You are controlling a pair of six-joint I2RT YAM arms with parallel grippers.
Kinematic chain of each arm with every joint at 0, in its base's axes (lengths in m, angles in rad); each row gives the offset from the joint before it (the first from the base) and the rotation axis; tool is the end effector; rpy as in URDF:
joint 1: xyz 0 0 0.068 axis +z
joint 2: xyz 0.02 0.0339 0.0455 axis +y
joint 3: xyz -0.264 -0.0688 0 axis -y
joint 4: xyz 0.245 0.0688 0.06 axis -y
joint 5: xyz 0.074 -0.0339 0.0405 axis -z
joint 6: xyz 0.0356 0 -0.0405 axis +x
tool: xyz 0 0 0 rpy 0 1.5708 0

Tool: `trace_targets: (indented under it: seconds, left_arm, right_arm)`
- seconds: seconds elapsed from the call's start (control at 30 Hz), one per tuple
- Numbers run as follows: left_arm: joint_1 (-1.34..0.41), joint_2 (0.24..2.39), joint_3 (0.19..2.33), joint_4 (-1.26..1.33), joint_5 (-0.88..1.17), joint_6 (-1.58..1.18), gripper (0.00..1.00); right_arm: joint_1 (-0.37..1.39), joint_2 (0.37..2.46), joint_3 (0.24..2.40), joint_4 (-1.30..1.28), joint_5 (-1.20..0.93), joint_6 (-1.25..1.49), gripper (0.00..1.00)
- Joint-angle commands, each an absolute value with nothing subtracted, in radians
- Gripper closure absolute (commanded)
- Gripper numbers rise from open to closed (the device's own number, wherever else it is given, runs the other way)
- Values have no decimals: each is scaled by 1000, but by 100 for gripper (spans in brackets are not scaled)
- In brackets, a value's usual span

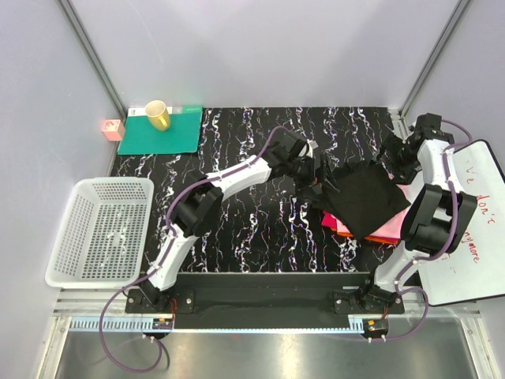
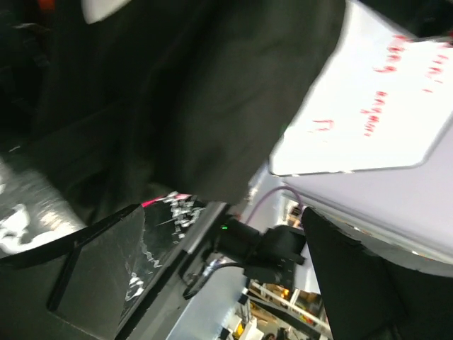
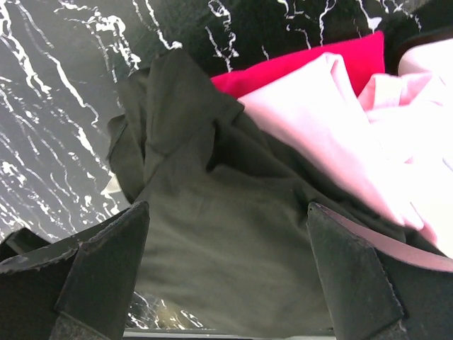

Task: Fold and stack the t-shirts
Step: Neatly place the folded tshirt to the corner

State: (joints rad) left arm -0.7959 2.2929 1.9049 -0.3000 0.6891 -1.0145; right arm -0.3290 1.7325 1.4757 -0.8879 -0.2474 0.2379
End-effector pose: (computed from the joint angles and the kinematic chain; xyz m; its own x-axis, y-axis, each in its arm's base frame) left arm 0.3493 -0.3891 0.2100 -0.9947 0.0790 -0.0650 0.0954 0.4851 -0.8692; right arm 0.3431 -0.1079 0.2710 -0.7862 0.5099 -0.3491 0.4144 0.8542 0.3141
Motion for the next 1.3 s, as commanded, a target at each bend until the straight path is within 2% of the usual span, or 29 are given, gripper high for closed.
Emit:
trace_targets:
  seconds: [0.0,0.1,0.33,0.63,0.73,0.77,0.8,0.83,0.87,0.9,0.93,0.97,1.0,1.03,1.1,1.27]
  left_arm:
    - [-798,2269,1901,-457,545,-925,1]
    - [-789,2230,1850,-463,503,-910,1]
    - [-802,2295,1861,-453,538,-934,1]
    - [-842,2398,2000,-420,580,-973,1]
    - [-850,2418,2028,-397,587,-991,10]
    - [-851,2419,2031,-375,594,-1005,14]
    - [-850,2424,2034,-365,598,-1009,28]
    - [-848,2425,2042,-365,598,-1009,37]
    - [-847,2427,2055,-364,597,-1006,49]
    - [-845,2427,2062,-367,594,-1002,68]
    - [-845,2424,2066,-376,591,-996,81]
    - [-844,2421,2074,-399,575,-979,91]
    - [-842,2408,2077,-409,565,-968,97]
    - [-842,2401,2079,-419,554,-957,100]
    - [-841,2385,2088,-448,528,-925,100]
    - [-831,2381,2146,-495,497,-879,100]
  right_arm:
    - [-327,1749,1543,-867,-227,209,0]
    - [-327,1759,1565,-865,-230,204,0]
    - [-327,1792,1594,-856,-244,209,0]
    - [-327,1802,1563,-844,-253,209,0]
    - [-327,1807,1555,-842,-261,212,2]
    - [-327,1807,1554,-841,-262,213,6]
    - [-327,1809,1552,-841,-265,213,12]
    - [-327,1812,1551,-841,-273,215,21]
    - [-327,1812,1548,-841,-275,219,54]
    - [-327,1815,1546,-841,-276,222,65]
    - [-327,1816,1543,-841,-281,222,75]
    - [-327,1816,1539,-841,-279,225,85]
    - [-327,1815,1537,-842,-278,227,93]
    - [-327,1813,1531,-842,-276,229,97]
    - [-327,1807,1517,-842,-270,232,100]
    - [-327,1783,1480,-853,-201,241,100]
